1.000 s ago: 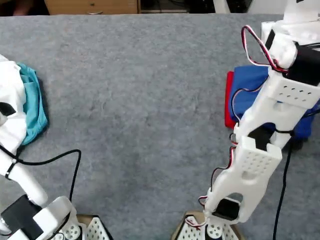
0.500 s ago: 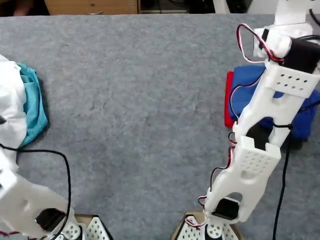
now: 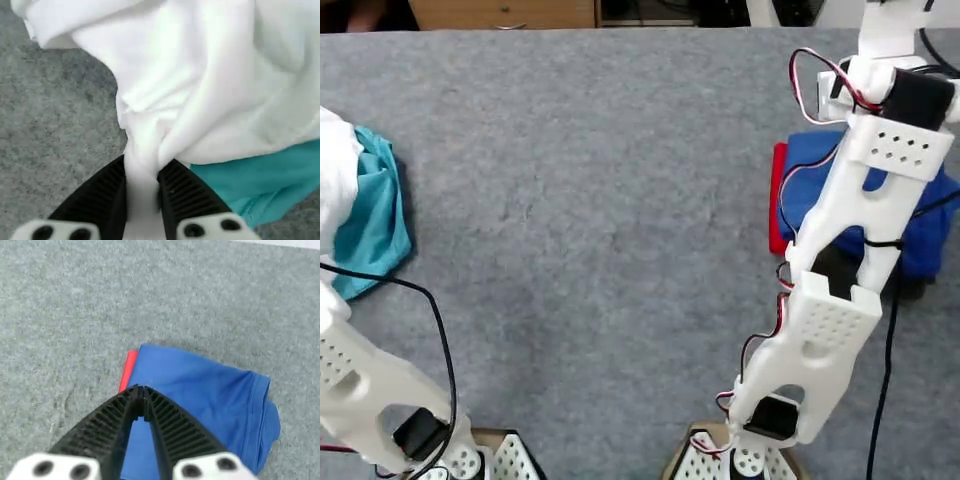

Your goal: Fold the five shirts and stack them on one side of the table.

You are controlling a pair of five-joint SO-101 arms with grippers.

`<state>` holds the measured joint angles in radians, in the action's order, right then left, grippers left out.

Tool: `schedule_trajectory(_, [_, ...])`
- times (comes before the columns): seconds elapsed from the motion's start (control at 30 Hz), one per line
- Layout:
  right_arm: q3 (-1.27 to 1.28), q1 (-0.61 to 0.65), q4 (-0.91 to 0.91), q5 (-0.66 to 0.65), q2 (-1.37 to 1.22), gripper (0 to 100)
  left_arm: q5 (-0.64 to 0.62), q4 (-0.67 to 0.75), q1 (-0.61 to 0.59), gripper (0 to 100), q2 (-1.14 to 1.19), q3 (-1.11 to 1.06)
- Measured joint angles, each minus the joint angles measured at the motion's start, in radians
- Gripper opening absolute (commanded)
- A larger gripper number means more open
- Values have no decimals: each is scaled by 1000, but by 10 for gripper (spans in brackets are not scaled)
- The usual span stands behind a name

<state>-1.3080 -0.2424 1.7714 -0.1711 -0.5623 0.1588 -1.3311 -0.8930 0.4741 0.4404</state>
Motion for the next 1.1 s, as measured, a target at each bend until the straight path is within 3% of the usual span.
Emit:
schedule_trajectory(0.27, [0,0,0,0,0,3,-2,-184,95,19,-190,60])
schedule_trajectory(0.47, [0,0,0,0,0,3,-2,-296,272,19,-391,60])
schedule_trajectory(0.63, [0,0,0,0,0,3,-2,-397,491,19,-546,43])
schedule_trajectory(0.8, [0,0,0,0,0,3,-43,-405,750,19,-732,-130])
schedule_trajectory(1.1, [0,0,0,0,0,3,-86,-212,1203,20,-1154,-617])
